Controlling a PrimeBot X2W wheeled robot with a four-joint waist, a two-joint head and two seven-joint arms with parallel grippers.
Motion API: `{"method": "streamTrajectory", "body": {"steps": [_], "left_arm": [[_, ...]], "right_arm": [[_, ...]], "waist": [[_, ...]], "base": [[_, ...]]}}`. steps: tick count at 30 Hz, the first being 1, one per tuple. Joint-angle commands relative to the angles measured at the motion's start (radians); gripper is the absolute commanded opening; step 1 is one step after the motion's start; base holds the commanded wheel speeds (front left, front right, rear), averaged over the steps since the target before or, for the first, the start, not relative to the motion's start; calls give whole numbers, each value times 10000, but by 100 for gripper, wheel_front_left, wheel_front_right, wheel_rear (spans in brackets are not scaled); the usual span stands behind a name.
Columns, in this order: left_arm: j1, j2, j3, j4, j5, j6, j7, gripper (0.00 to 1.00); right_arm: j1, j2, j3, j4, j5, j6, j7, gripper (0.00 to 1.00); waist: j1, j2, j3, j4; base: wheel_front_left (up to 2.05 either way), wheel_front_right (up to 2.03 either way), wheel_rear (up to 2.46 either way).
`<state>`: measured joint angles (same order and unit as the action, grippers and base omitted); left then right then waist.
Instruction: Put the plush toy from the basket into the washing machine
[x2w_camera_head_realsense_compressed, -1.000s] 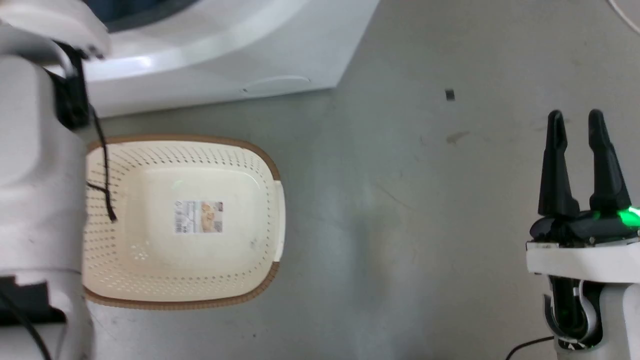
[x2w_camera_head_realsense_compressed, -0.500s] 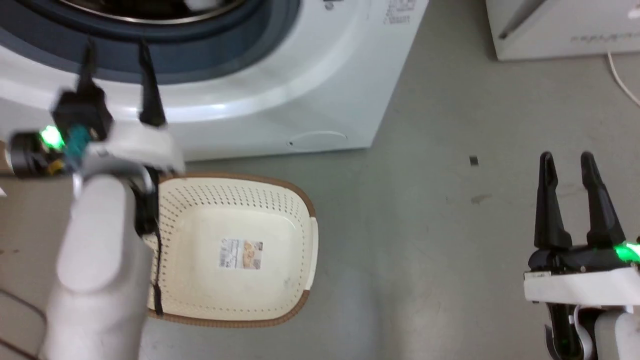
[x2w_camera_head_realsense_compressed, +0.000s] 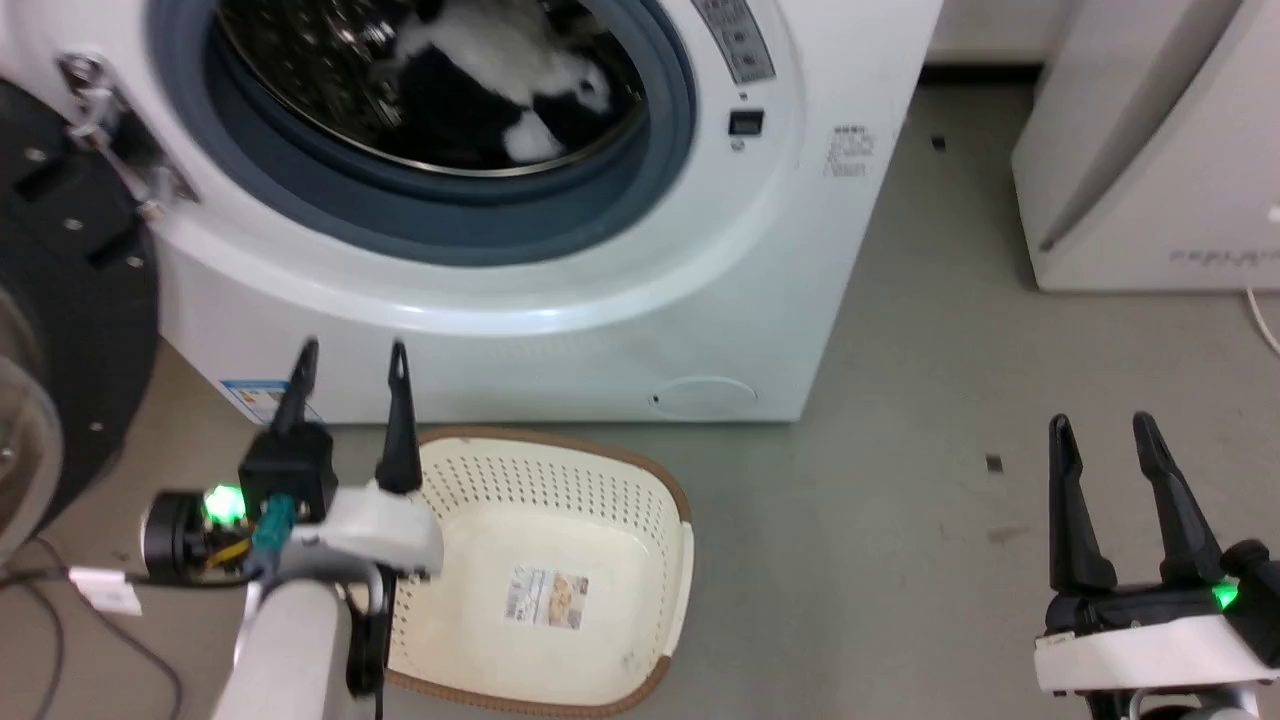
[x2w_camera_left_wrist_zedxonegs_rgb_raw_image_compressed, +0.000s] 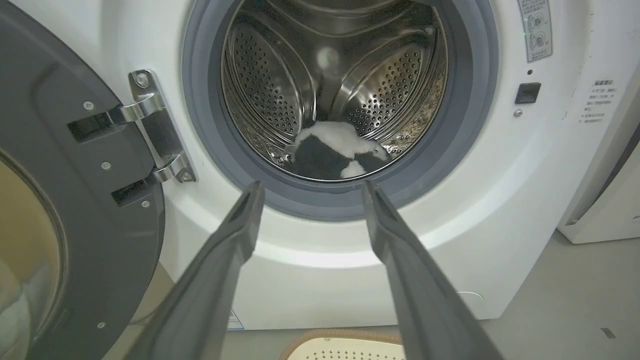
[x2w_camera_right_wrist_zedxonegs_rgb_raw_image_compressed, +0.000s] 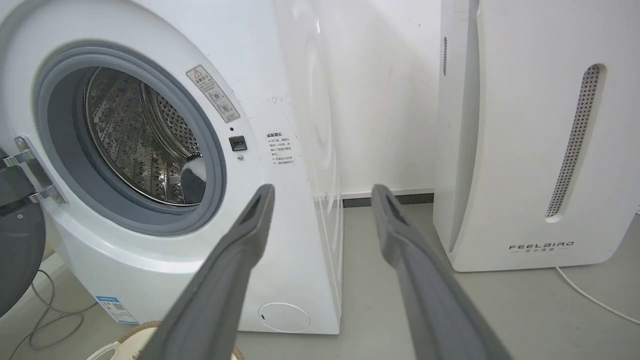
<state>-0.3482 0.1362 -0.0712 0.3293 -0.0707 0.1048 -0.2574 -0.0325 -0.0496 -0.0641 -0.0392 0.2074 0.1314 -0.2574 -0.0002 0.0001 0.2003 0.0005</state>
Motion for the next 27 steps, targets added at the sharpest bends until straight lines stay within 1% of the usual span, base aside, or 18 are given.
{"method": "streamTrajectory", "body": {"steps": [1,4,9,11,12,16,22,23,27], "left_arm": [[509,-48,27,-117,61,-94,-43,100],[1081,-75,90,-259,93,-148,-44,100],[1998,-165,272,-691,140,-93,-44,100],[2337,-211,372,-967,159,-27,-44,100],[2985,-330,492,-1567,191,-28,-44,100],[3282,-401,589,-1884,212,-66,-44,100],[3421,-469,645,-1962,244,-172,-44,100],[3297,-449,583,-1924,163,-169,17,0],[3303,-462,587,-1968,181,-197,98,0]], "right_arm": [[222,-6,-29,34,-148,-7,-44,100],[403,-6,-16,71,-295,-7,-44,100],[696,-6,-19,149,-430,-7,-44,100],[794,-6,-19,161,-500,-7,-44,100],[1057,-6,-61,176,-613,-7,-44,100],[1211,-6,-73,188,-662,-7,-44,100],[1238,-6,-54,224,-695,-7,-44,100],[1108,0,-53,207,-656,0,5,0],[1083,0,-31,213,-702,0,87,0]], "waist": [[2,-1,-564,317],[2,-1,-893,396],[2,-1,-1326,477],[2,-1,-1454,488],[2,-1,-1684,542],[2,-1,-1756,569],[2,-1,-1756,578],[2,-1,-1760,578],[2,-1,-1768,559]], "base": [[0,0,0],[0,0,0],[0,0,0],[0,0,0],[0,0,0],[0,0,0],[0,0,0],[0,0,0],[0,0,0]]}}
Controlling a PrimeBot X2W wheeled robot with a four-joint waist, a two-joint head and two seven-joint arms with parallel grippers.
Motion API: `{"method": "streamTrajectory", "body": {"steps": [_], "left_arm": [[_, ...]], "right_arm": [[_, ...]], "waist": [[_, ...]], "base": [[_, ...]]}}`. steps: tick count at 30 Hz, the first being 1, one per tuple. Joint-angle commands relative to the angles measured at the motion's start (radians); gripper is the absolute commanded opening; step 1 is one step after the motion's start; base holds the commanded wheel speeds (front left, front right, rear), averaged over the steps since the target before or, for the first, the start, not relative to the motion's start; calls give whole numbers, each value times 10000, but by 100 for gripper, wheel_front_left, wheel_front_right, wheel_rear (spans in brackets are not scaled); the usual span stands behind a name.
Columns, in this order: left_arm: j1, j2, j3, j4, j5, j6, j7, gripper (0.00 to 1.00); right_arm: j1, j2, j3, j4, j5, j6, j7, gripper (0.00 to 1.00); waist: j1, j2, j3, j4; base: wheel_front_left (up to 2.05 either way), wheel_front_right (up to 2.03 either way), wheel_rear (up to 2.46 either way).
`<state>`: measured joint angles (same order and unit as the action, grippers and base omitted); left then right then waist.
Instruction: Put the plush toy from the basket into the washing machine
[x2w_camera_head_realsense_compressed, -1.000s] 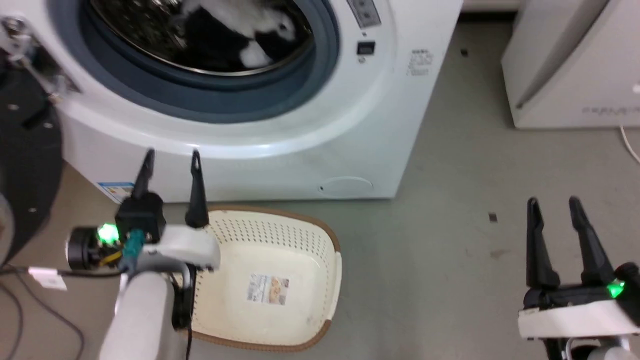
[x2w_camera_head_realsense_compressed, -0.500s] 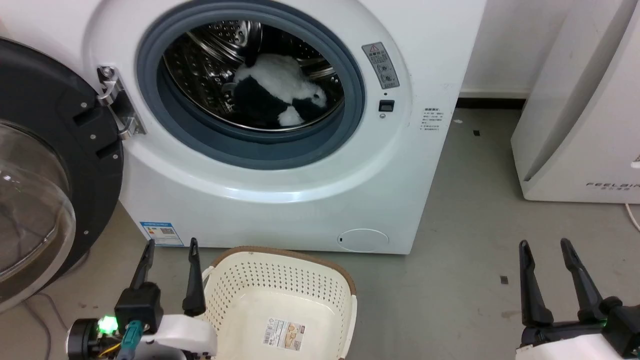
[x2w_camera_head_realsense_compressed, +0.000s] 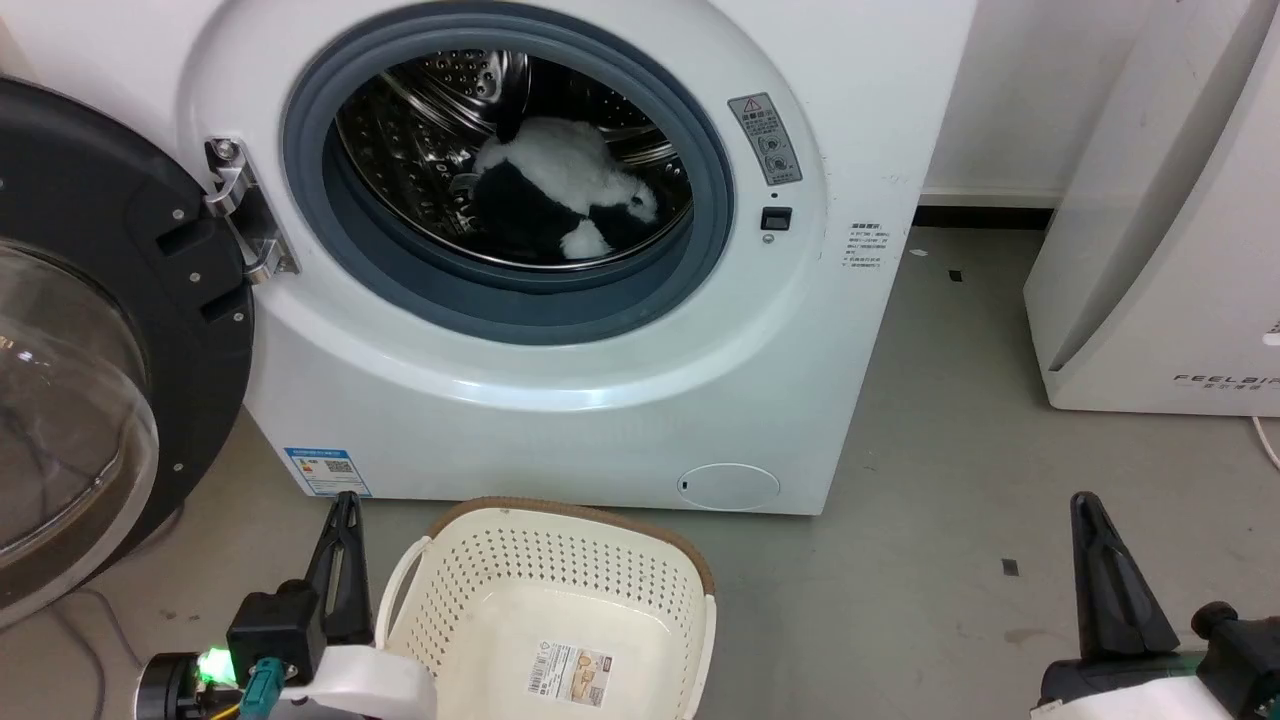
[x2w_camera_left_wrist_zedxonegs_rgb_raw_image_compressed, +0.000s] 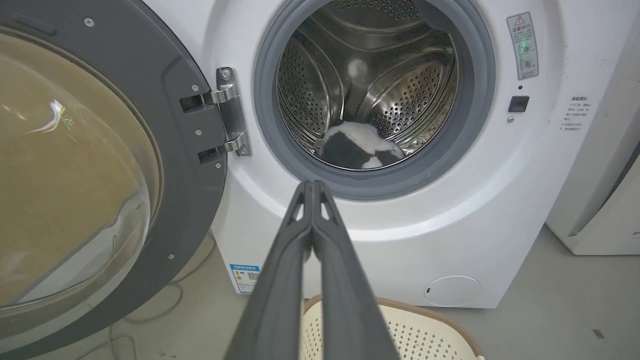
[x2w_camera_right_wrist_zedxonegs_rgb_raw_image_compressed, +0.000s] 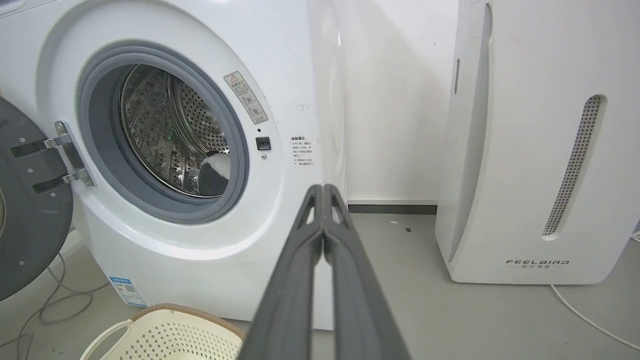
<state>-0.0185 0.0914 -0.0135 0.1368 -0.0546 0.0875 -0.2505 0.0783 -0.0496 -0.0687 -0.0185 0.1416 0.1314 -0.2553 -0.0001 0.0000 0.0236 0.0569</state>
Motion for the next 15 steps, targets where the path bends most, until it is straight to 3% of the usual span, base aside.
{"method": "streamTrajectory", "body": {"steps": [1,15], "left_arm": [[7,-16,11,-54,24,-32,50,0],[28,-63,25,-207,85,-130,337,0]], "right_arm": [[-31,0,20,7,-56,0,87,0],[-119,-1,98,28,-214,-1,375,0]], "waist": [[1,0,-2,-9],[1,0,-30,-74]], "base": [[0,0,0],[0,0,0]]}}
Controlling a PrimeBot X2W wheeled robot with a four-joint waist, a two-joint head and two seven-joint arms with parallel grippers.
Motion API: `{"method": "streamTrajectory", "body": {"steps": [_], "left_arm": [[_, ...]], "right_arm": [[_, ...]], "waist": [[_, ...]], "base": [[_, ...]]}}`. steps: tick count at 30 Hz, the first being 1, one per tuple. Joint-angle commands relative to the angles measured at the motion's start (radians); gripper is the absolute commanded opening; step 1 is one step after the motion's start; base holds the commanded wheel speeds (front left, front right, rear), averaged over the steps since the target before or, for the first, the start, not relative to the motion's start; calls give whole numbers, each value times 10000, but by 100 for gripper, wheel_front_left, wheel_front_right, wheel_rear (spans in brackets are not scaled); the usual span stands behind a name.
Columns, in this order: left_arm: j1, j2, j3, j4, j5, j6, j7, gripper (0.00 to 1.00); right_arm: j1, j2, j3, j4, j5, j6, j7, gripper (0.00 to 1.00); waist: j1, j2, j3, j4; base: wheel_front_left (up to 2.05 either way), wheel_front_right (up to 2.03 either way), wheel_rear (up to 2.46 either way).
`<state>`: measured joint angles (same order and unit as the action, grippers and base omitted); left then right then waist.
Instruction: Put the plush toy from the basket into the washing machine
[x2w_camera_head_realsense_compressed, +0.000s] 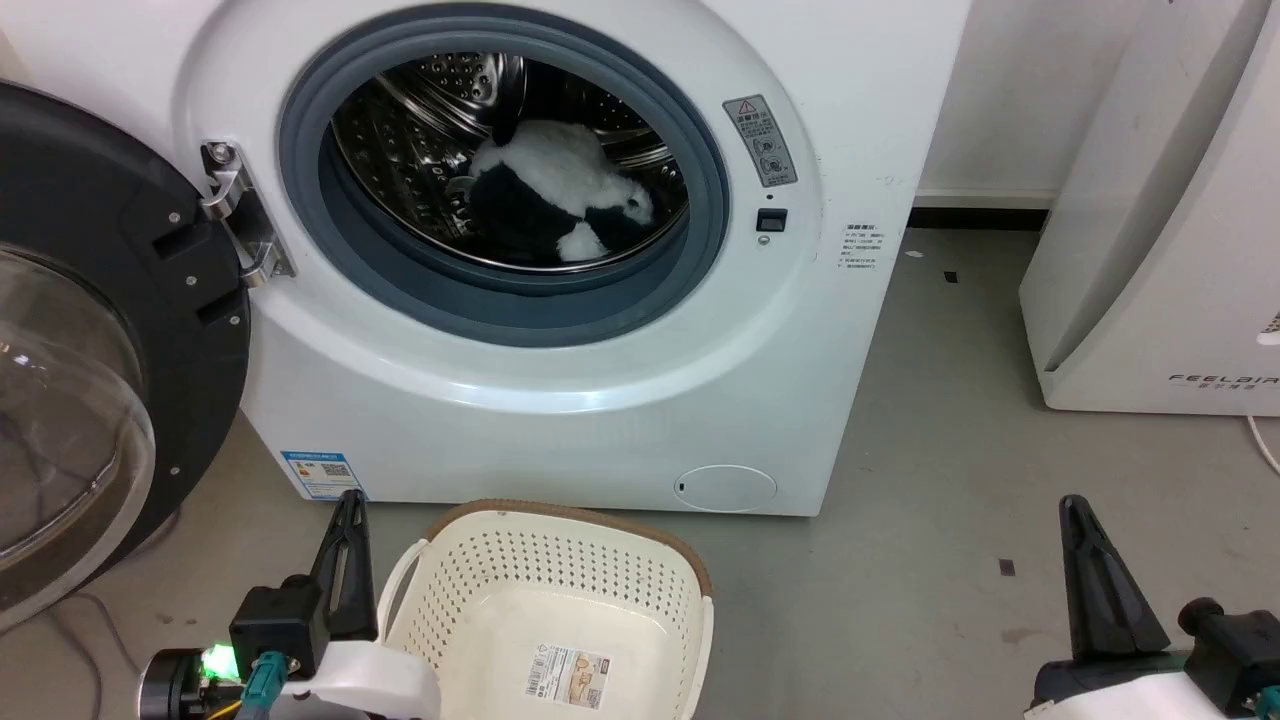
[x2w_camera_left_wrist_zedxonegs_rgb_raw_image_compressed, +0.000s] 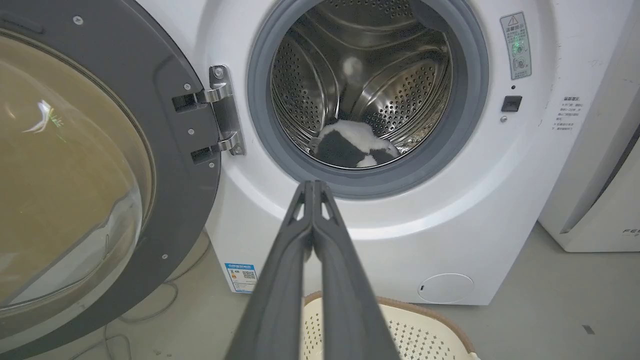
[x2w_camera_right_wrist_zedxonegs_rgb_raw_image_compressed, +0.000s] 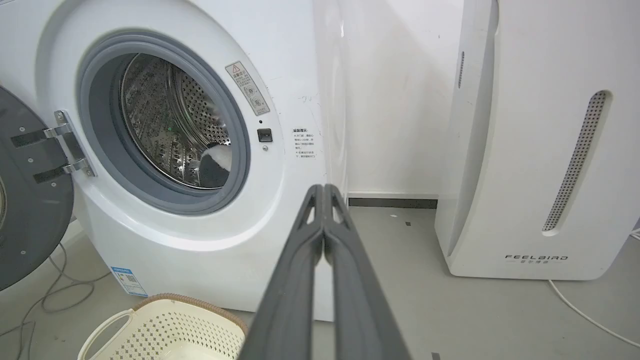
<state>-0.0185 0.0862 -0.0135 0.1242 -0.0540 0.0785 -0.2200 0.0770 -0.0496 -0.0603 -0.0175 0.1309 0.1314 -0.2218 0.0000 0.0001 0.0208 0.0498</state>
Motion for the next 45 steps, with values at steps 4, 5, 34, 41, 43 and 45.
{"method": "streamTrajectory", "body": {"steps": [4,5,34,41,43,45], "left_arm": [[34,-24,30,-124,96,-68,113,0],[35,-27,31,-135,101,-75,133,0],[78,-123,61,-452,227,-279,726,0],[89,-146,68,-529,257,-328,870,0],[92,-152,70,-551,266,-342,911,0],[94,-159,72,-573,274,-356,952,0]], "right_arm": [[-131,-1,36,24,-152,-1,121,0],[-137,-1,42,26,-163,-1,141,0],[-319,-3,203,69,-492,-3,737,0],[-363,-3,242,79,-571,-4,881,0],[-375,-3,253,82,-594,-4,922,0],[-388,-3,264,85,-617,-4,963,0]], "waist": [[0,-1,-9,-22],[0,-1,-11,-26],[0,-1,-67,-162],[0,-1,-81,-194],[0,-1,-85,-204],[0,-1,-89,-213]], "base": [[0,0,0],[0,0,0],[0,0,0],[0,0,0],[0,0,0],[0,0,0]]}}
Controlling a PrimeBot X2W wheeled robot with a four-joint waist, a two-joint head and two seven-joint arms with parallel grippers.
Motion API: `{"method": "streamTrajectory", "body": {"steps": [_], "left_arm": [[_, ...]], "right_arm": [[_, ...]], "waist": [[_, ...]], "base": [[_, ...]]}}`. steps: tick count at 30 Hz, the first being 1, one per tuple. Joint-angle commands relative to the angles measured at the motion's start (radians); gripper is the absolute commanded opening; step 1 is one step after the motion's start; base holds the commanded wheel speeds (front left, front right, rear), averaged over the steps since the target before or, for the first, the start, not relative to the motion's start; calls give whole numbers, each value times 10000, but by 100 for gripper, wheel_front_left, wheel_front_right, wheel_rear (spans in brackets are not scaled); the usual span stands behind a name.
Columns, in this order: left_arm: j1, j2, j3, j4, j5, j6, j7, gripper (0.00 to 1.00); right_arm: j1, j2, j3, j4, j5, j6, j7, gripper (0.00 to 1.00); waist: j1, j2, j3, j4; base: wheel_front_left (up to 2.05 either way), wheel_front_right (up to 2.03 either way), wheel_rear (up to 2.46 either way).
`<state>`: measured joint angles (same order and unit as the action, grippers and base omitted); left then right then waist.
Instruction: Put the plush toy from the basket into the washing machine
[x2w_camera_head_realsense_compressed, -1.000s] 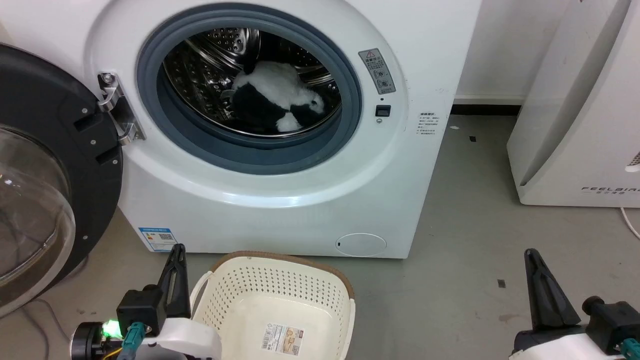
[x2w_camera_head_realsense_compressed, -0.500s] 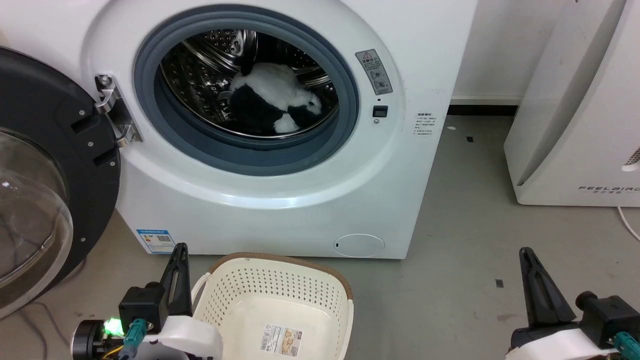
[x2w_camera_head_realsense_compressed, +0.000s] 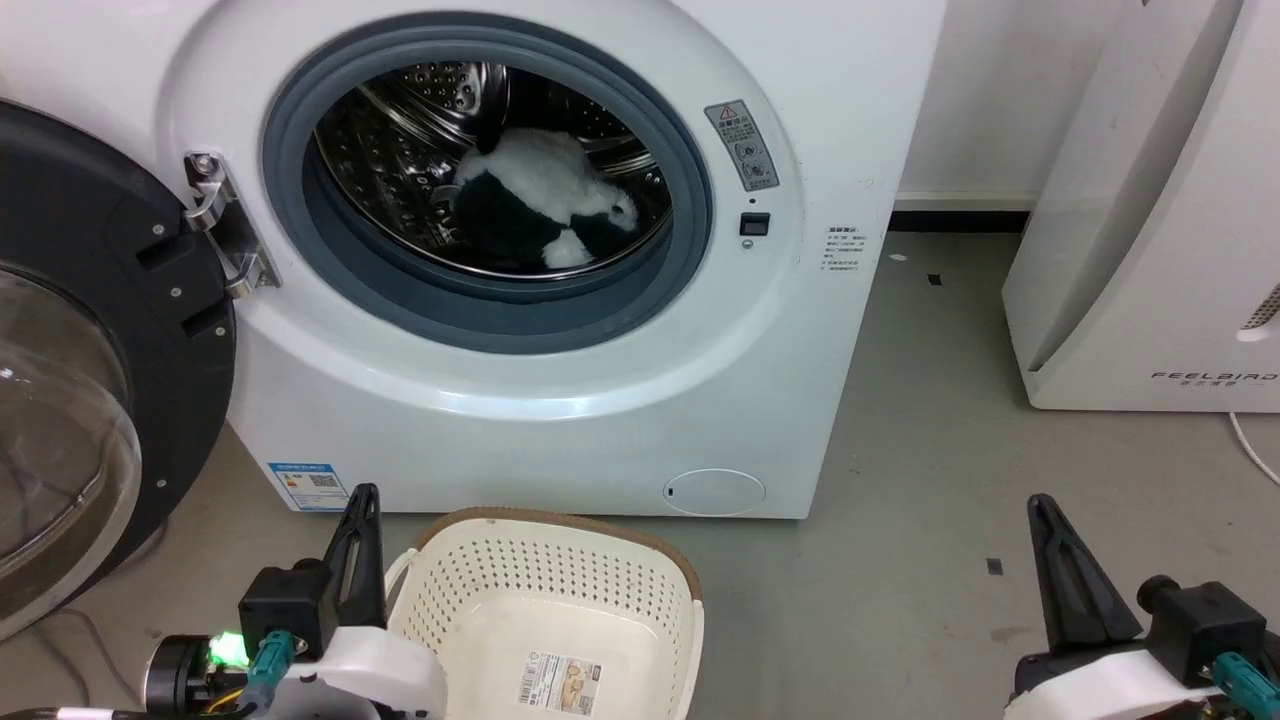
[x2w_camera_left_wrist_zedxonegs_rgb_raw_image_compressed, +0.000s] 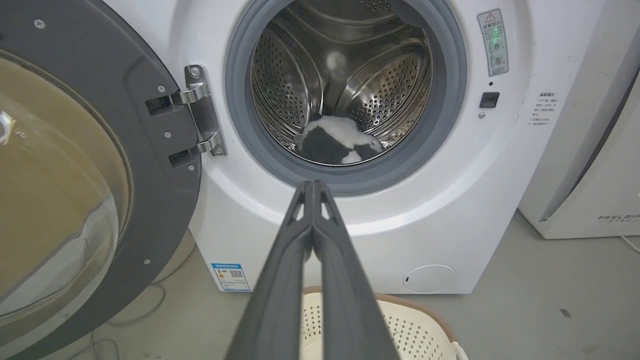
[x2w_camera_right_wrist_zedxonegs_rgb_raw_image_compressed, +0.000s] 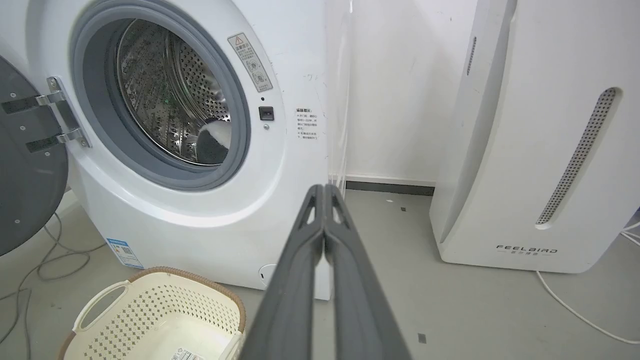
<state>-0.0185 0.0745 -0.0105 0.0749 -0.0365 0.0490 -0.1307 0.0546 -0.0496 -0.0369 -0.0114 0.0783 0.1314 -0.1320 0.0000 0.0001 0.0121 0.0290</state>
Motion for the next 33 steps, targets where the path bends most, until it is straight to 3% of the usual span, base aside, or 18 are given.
{"method": "streamTrajectory", "body": {"steps": [1,33], "left_arm": [[96,-45,42,-91,104,-68,79,0],[145,-154,76,-452,248,-300,753,0]], "right_arm": [[-170,-3,35,25,-103,-4,86,0],[-376,-5,219,74,-476,-6,764,0]], "waist": [[0,-1,-4,-10],[0,-1,-68,-163]], "base": [[0,0,0],[0,0,0]]}}
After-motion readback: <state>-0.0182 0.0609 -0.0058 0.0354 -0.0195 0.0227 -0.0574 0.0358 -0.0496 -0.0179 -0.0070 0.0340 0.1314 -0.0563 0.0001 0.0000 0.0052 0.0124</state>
